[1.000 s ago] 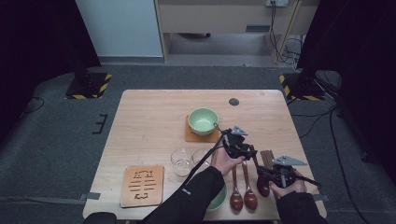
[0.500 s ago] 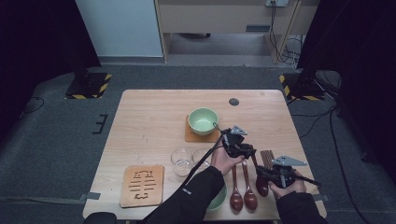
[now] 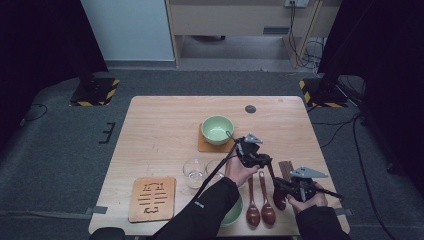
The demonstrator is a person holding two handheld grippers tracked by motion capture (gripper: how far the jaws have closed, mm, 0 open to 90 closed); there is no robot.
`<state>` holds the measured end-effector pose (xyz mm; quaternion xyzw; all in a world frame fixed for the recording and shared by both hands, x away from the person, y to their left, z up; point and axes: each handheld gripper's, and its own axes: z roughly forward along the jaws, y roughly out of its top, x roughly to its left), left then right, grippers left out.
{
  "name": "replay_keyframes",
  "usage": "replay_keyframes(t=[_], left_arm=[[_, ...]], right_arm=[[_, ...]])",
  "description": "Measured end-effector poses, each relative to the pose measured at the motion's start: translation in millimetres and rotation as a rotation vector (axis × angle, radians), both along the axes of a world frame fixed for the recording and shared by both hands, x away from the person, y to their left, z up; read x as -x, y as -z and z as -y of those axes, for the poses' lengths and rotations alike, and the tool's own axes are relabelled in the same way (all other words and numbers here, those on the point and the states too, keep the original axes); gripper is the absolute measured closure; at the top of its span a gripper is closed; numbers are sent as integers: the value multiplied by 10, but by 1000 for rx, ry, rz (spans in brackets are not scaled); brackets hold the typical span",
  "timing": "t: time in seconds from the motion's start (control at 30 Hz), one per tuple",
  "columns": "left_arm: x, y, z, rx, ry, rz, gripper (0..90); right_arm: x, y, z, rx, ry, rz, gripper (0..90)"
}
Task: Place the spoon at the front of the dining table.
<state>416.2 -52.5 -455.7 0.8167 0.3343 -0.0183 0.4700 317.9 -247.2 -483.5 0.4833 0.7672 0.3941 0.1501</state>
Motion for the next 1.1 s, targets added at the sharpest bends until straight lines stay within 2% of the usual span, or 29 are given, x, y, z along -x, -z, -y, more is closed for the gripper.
replay_keyframes(t=[0.13, 0.33, 0.53, 0.77, 0.9, 0.97, 1.1], left_arm=[[-4, 7, 3, 14, 1, -1, 700], [-9, 9, -2, 11, 1, -3, 733], [-11, 15, 6, 17, 2, -6, 705], [-12, 11, 1, 27, -7, -26, 744], [-15, 14, 0, 36, -12, -35, 752], [-18, 16, 0, 40, -12, -38, 754], [-17, 18, 0, 52, -15, -44, 760]], right_arm=[[3, -4, -9, -4, -8, 5, 822], [5, -9, -7, 0, -8, 8, 823], [6, -20, -3, -6, -3, 20, 825], [7, -18, -3, -9, -4, 20, 825], [7, -11, 5, -26, 0, 22, 819], [14, -13, 13, -52, 11, 24, 801], [18, -33, 54, -64, 36, 44, 774]])
